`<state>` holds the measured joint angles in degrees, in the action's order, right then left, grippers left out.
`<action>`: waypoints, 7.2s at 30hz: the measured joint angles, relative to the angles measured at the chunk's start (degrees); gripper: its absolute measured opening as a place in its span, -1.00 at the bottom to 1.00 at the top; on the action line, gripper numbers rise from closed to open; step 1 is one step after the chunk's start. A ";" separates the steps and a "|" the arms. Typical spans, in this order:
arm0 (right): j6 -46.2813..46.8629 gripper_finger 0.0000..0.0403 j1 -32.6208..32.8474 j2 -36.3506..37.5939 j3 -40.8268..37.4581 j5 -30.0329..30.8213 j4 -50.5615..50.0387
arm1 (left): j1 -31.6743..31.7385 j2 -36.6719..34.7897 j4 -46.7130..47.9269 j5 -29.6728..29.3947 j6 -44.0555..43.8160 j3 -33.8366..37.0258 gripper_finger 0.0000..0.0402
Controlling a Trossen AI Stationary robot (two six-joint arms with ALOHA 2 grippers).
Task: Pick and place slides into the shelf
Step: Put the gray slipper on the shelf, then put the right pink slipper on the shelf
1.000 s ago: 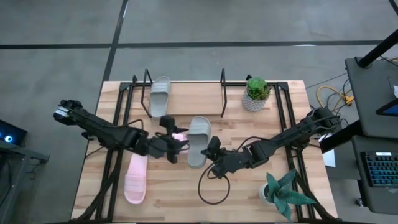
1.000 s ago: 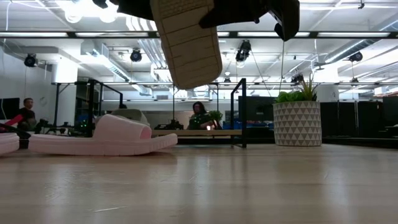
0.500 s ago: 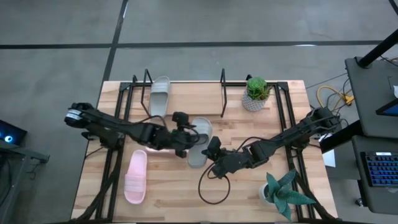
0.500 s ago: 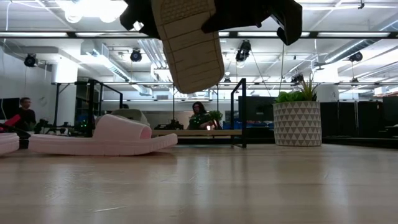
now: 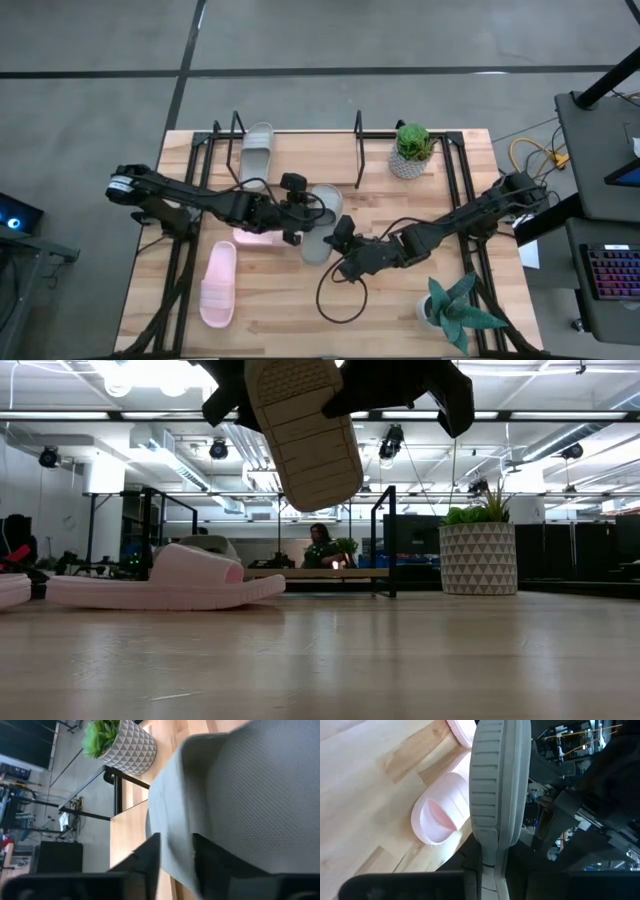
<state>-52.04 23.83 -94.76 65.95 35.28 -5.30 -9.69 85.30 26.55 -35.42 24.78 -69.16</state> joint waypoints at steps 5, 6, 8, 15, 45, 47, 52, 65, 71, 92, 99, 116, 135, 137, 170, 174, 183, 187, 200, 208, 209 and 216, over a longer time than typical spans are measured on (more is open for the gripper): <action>0.03 -0.80 0.00 0.00 0.00 0.14 0.32 | 0.24 0.02 -0.15 0.06 2.88 0.04 -0.95; 0.01 -0.80 0.00 0.00 0.00 0.12 0.34 | 0.24 0.02 -0.17 -0.08 2.98 -0.05 -0.96; 0.05 -0.80 0.00 0.00 0.02 0.10 0.36 | 0.26 0.02 -0.17 -0.15 3.65 -0.05 -0.97; 4.53 -0.53 -0.27 0.05 0.02 2.08 1.42 | 0.30 -0.06 -0.02 -1.78 6.47 0.09 -0.99; 22.29 -0.06 -0.07 0.70 -2.61 9.64 -2.19 | 23.39 -6.39 -26.75 -8.29 40.13 20.82 -1.00; 22.80 -0.06 -0.07 0.70 -3.32 9.76 -2.17 | 25.39 -6.43 -26.69 -5.98 42.28 21.95 -1.00; 23.26 -0.08 -0.13 0.70 -4.48 9.78 -2.19 | 28.97 -6.40 -29.19 -3.64 43.60 23.82 -1.00; 24.63 -0.11 -0.13 0.72 -4.52 9.69 -2.10 | 33.28 -2.30 -29.27 -1.14 46.13 24.57 -1.00; 24.64 -0.11 -0.13 0.72 -4.52 9.58 -2.10 | 34.01 -0.14 -30.74 -1.71 46.18 24.55 -1.00; 25.47 -0.13 -0.15 0.72 -4.61 9.58 -2.19 | 34.08 -0.17 -28.06 0.01 40.89 22.90 0.08; 25.46 -0.14 -0.17 0.72 -4.61 9.58 -2.19 | 33.99 -0.26 -11.71 1.33 26.75 16.86 0.19; 27.08 -0.19 -0.26 0.86 -5.25 9.81 -2.12 | 28.21 -7.98 -3.13 25.00 0.82 7.80 0.19; 28.73 -0.56 0.56 24.16 -30.80 -8.70 31.61 | 5.09 -28.22 -11.36 24.10 -8.11 16.55 0.19; 28.62 -0.60 0.19 26.08 -35.11 -12.47 39.72 | 3.25 -30.33 -13.90 20.08 -8.43 18.69 0.19; 23.00 -0.70 -2.14 30.88 -54.53 -12.99 71.47 | -9.05 -33.03 -15.56 23.74 -44.32 28.66 0.19; 22.16 -0.71 -2.14 30.88 -54.53 -12.93 71.49 | -10.18 -32.05 -10.20 23.30 -50.36 26.77 0.19; 21.34 -0.70 -2.16 30.88 -54.12 -12.75 71.55 | -12.18 -31.06 -1.72 23.34 -58.69 26.03 0.19; 20.60 -0.71 -2.16 30.88 -54.10 -12.75 71.55 | -12.18 -31.08 1.52 17.84 -69.77 26.44 0.19; 20.49 -0.70 -2.16 30.88 -54.12 -12.77 71.55 | -12.15 -24.68 1.45 9.28 -85.99 30.07 0.19; 20.42 -0.72 -2.16 30.88 -54.14 -12.77 71.56 | -12.04 -18.35 1.33 8.72 -87.47 30.46 0.19; 20.41 -0.72 -2.16 30.88 -54.14 -12.77 71.57 | -12.04 -17.60 1.30 8.70 -88.73 30.70 0.19; 20.27 -0.72 -2.16 30.88 -54.16 -12.77 71.55 | -12.02 -13.21 0.64 7.27 -92.51 31.93 0.19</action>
<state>-31.77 21.67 -63.88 11.79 22.50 66.26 -21.71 72.09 27.19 -28.14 -67.73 -37.23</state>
